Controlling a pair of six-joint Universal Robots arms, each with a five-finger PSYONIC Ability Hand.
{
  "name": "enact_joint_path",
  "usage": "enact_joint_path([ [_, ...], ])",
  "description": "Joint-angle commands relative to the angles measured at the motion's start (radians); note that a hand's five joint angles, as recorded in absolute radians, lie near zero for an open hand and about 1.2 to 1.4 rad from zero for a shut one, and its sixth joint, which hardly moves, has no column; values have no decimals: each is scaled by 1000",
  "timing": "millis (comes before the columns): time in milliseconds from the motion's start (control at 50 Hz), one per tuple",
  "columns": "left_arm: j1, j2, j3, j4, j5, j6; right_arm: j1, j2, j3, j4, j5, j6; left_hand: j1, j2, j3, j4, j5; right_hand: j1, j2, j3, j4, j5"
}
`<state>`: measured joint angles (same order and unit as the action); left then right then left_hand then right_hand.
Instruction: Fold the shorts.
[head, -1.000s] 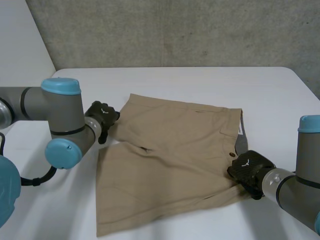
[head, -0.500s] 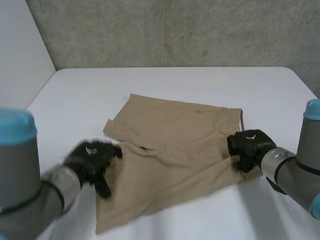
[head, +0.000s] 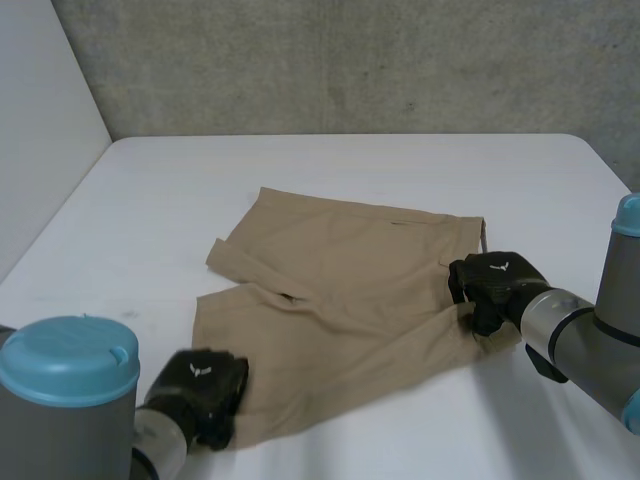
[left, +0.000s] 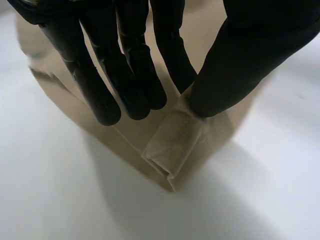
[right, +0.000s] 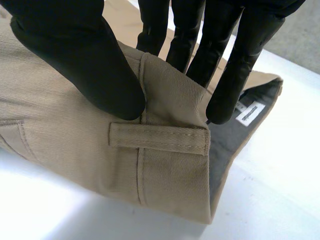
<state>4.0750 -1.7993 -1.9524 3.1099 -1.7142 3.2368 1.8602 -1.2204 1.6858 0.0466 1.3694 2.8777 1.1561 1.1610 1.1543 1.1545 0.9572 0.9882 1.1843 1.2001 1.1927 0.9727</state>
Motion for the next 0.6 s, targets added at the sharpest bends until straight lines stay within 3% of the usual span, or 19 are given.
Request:
enact_joint_path([
  [20, -18, -3, 122, 30, -39, 53, 1, -21, -27, 1, 2, -6, 240, 235, 242, 242, 265, 408, 212, 196, 204, 249],
  [120, -25, -18, 150, 26, -42, 115, 4, -19, -35, 1, 4, -9, 240, 235, 242, 242, 265, 408, 212, 196, 204, 249],
  [320, -13, -18, 164, 29, -38, 124, 4, -8, -40, -7, 8, -11, 240, 235, 242, 242, 265, 408, 212, 196, 204, 249],
  [340, -13, -20, 162, 29, -38, 123, 2, -8, -38, -7, 8, -11, 188, 183, 190, 190, 213, 408, 212, 196, 204, 249],
  [360, -13, -20, 153, 26, -38, 124, 2, -8, -38, -7, 8, -11, -152, -157, -151, -151, -128, 408, 212, 196, 204, 249],
  [380, -13, -22, 149, 24, -38, 124, 2, -7, -37, -8, 8, -11, -246, -251, -244, -244, -221, 408, 212, 196, 204, 249],
  [600, -24, -34, 115, -48, -42, 121, 1, -5, -40, -16, 8, -14, -423, -428, -421, -421, -398, 408, 212, 196, 204, 249],
])
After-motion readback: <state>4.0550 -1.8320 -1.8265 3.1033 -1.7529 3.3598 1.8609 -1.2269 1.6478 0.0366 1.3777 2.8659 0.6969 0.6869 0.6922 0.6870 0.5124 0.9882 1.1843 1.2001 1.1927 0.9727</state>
